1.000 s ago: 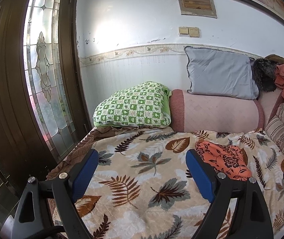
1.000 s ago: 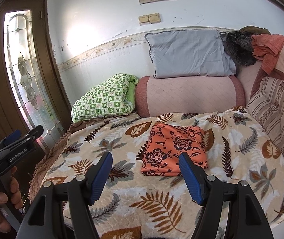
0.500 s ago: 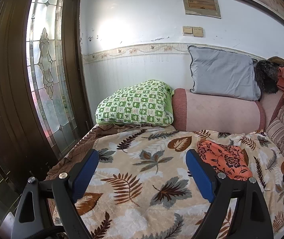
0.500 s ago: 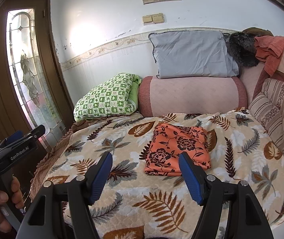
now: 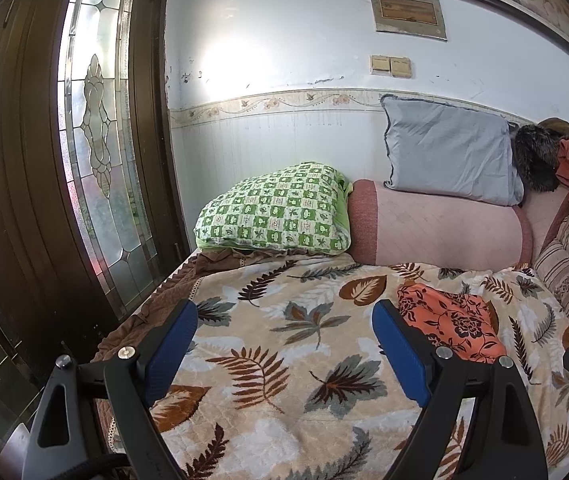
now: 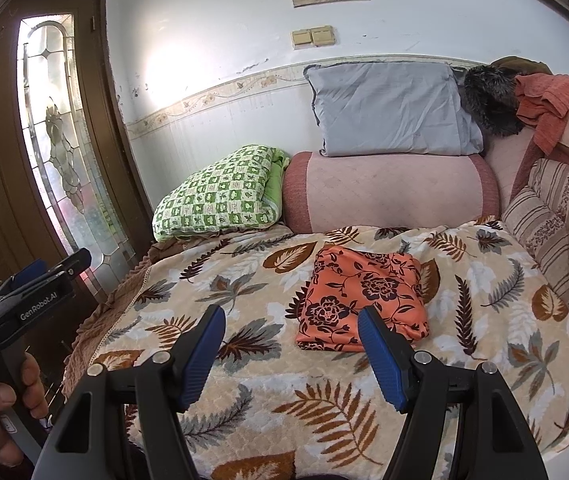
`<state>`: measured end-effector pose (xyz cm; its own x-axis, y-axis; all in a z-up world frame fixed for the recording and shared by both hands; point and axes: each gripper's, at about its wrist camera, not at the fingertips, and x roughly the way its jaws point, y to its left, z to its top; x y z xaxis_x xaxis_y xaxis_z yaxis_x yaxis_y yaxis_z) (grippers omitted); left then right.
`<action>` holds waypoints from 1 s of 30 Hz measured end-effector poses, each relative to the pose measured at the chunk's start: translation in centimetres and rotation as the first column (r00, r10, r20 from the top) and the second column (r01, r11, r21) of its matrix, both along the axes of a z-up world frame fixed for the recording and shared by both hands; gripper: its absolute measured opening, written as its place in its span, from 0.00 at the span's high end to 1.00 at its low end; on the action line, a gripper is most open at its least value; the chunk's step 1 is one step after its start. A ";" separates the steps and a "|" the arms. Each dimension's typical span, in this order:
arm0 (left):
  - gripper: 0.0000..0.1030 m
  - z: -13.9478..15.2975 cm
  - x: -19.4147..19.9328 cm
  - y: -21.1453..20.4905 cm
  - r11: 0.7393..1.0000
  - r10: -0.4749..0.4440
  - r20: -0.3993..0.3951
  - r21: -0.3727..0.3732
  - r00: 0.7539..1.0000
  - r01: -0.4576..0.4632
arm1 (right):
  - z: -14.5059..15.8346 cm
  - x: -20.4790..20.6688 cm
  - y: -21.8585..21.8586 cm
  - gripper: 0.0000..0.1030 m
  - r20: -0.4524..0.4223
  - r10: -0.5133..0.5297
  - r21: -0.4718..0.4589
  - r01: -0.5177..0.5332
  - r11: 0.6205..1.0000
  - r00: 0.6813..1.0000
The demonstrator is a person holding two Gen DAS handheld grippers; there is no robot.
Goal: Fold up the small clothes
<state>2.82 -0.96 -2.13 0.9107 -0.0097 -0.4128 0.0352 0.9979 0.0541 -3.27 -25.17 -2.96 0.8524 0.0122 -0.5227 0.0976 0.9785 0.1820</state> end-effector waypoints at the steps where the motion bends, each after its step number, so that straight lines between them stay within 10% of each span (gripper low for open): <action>1: 0.13 0.0 0.0 0.0 1.000 0.002 0.000 0.001 1.000 -0.002 | 0.0 0.0 0.1 0.30 0.001 0.001 0.000 -0.001 1.000 1.000; 30: 0.13 0.5 -1.0 0.8 1.000 0.023 0.006 -0.008 1.000 -0.023 | 0.6 -0.5 0.9 0.30 0.019 0.031 -0.007 -0.031 0.999 0.999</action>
